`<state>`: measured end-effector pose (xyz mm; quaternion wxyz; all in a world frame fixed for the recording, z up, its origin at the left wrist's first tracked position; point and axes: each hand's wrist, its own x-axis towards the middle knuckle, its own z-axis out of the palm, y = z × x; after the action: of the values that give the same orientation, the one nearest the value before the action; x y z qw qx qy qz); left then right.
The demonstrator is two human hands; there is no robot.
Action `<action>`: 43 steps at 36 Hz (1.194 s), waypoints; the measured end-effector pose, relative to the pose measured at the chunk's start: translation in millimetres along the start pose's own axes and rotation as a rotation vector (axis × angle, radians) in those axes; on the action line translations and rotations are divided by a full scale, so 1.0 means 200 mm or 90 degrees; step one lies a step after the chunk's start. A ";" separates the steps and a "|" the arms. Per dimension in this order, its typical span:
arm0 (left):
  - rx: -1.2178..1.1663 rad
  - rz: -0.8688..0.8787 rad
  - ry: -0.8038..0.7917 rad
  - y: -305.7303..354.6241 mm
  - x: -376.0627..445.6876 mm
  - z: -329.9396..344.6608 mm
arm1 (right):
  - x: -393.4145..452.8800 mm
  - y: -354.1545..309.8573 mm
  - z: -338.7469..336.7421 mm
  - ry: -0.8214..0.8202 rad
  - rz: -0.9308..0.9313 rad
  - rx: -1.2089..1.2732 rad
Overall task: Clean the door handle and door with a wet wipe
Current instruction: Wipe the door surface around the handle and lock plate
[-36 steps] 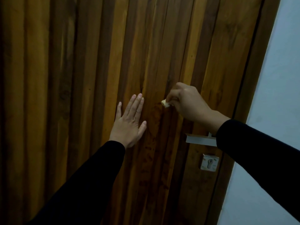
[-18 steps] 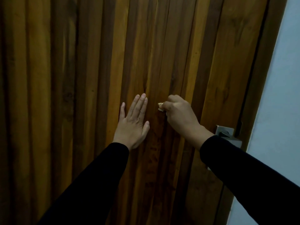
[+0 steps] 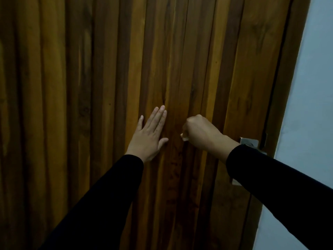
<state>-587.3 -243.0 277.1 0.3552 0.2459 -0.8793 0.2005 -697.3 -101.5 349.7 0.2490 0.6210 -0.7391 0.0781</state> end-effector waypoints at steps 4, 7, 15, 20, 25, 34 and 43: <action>0.007 0.018 -0.022 -0.01 -0.01 -0.02 | 0.01 0.03 -0.04 0.188 0.033 0.070; 0.014 0.028 -0.043 -0.02 -0.01 -0.03 | 0.06 0.03 -0.05 0.290 0.037 0.080; 0.000 0.058 -0.082 -0.04 -0.01 -0.08 | 0.08 -0.01 0.05 0.324 0.023 -0.002; 0.004 0.054 -0.079 -0.05 -0.01 -0.08 | 0.03 -0.04 0.13 0.300 -0.009 -0.019; 0.002 0.049 -0.082 -0.04 -0.01 -0.09 | -0.03 -0.05 0.21 0.235 -0.031 -0.016; 0.014 0.010 -0.080 0.00 -0.03 -0.10 | -0.12 -0.08 0.28 0.108 -0.025 -0.015; 0.003 -0.016 -0.076 0.02 -0.05 -0.08 | 0.01 -0.04 0.11 0.334 0.017 0.052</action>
<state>-573.6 -228.6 280.1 0.3039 0.2694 -0.8953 0.1828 -696.3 -114.1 330.0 0.4058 0.5790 -0.6538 0.2696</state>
